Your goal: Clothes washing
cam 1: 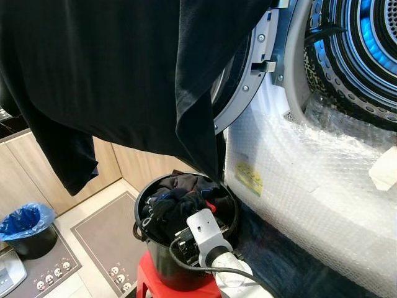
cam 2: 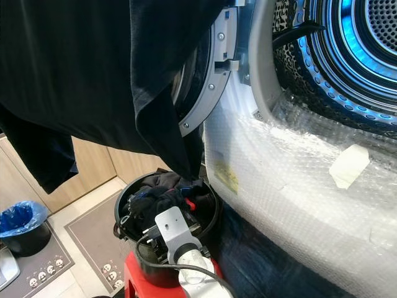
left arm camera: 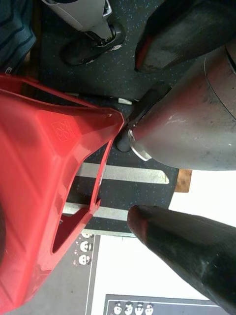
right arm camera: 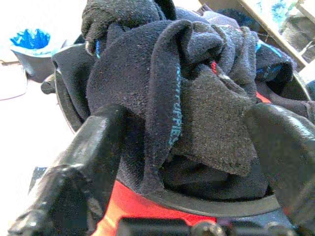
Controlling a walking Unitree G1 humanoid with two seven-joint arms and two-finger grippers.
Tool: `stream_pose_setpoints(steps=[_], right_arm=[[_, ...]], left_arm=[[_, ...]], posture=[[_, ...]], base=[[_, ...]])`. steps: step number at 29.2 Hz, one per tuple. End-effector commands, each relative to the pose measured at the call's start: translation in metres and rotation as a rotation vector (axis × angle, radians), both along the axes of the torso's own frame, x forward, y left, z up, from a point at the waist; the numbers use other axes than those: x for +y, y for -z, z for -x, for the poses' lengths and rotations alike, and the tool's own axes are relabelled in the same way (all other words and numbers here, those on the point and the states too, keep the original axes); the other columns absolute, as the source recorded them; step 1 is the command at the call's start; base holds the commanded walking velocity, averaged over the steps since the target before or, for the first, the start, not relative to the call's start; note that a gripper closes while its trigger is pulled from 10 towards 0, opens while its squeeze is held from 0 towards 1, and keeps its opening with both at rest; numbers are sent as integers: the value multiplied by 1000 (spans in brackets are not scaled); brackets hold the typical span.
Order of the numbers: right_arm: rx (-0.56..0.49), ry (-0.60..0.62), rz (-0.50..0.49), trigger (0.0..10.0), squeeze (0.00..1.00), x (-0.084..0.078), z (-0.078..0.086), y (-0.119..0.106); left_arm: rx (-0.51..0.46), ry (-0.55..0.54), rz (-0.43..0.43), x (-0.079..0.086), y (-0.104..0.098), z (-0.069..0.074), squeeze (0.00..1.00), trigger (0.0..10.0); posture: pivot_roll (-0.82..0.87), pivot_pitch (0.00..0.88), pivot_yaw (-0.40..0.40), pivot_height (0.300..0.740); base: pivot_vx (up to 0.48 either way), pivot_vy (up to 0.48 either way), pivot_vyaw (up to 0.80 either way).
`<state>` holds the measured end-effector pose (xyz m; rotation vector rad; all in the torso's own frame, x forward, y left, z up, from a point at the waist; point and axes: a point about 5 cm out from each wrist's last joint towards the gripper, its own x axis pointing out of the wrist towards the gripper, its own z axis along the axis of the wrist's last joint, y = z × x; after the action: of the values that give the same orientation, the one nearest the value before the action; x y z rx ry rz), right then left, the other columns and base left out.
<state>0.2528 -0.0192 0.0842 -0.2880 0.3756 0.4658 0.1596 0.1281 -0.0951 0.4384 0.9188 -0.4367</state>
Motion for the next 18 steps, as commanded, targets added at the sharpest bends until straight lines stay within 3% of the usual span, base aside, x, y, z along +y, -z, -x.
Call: stream_pose_setpoints(steps=[1,11,18], right_arm=[[11,-29,-58,0,0,17,3,-7],[18,-77,-51,0,0,20,8,-7],[44,-38,-13,0,0,17,7,-2]], left_arm=[[44,-9,-21,4,5,11,0,10000],[45,-9,-19,3,5,10,0,10000],[46,-12,-16,2,5,11,0,10000]], posture=[[-85,34,22,740],[-87,23,14,740],[-83,18,10,740]], base=[[0,0,0],[0,0,0],[0,0,0]])
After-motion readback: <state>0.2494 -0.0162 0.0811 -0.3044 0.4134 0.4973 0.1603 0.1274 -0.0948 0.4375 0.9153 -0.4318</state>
